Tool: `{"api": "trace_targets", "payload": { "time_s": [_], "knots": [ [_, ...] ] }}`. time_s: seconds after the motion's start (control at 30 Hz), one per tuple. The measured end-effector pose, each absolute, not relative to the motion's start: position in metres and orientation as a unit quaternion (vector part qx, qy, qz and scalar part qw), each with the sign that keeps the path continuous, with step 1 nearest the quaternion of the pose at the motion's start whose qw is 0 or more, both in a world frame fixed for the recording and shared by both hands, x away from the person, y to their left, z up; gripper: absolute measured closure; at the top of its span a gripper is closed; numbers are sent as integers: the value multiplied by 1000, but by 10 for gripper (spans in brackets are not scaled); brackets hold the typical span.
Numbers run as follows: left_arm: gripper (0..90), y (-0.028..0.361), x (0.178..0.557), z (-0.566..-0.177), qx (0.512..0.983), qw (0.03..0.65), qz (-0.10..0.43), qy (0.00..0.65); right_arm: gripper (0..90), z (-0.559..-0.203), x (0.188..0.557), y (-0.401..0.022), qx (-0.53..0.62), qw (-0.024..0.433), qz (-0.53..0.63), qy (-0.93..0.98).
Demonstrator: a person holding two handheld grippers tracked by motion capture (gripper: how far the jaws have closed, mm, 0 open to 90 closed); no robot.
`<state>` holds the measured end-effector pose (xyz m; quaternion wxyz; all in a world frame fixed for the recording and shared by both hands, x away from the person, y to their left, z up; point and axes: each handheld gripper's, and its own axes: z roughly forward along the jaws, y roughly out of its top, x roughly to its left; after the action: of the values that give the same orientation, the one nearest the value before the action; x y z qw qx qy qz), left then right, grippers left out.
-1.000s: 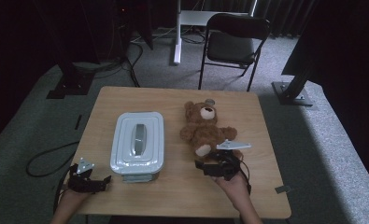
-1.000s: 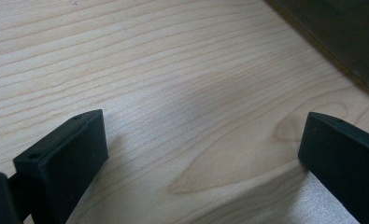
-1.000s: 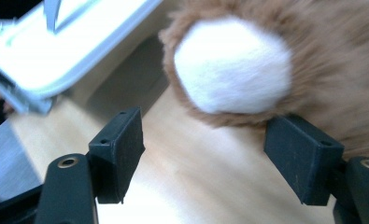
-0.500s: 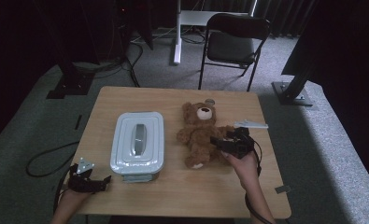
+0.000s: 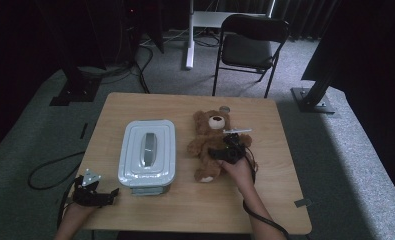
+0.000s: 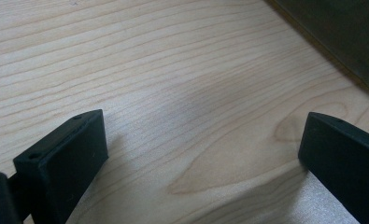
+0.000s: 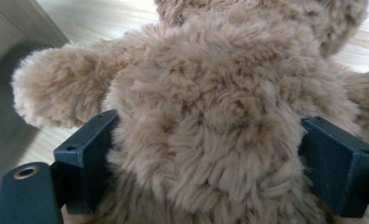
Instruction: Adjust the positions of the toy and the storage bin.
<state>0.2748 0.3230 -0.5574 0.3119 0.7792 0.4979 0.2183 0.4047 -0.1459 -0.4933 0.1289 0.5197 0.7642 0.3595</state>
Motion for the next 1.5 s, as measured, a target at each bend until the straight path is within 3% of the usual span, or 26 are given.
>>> {"api": "trace_targets", "payload": {
  "time_s": [0.27,0.37,0.43,0.57,0.73,1.1,1.37,1.5],
  "knots": [
    [19,323,275,-557,779,312,218,498,171,-503,404,-117,507,191,318,778],
    [19,323,275,-557,779,312,218,498,269,-505,401,-110,493,221,307,784],
    [20,323,275,-557,779,312,218,498,382,-505,399,-112,492,230,315,778],
    [19,323,275,-557,779,312,218,498,571,-499,398,-130,505,209,353,759],
    [19,323,275,-557,779,312,218,498,636,-485,404,-153,530,204,373,734],
    [19,323,275,-557,779,312,218,498,646,-442,433,-209,560,271,361,695],
    [19,323,275,-557,780,312,218,497,637,-453,457,-243,588,305,304,685],
    [19,322,274,-558,783,315,216,491,472,-490,464,-254,604,279,282,691]
  ]
}}
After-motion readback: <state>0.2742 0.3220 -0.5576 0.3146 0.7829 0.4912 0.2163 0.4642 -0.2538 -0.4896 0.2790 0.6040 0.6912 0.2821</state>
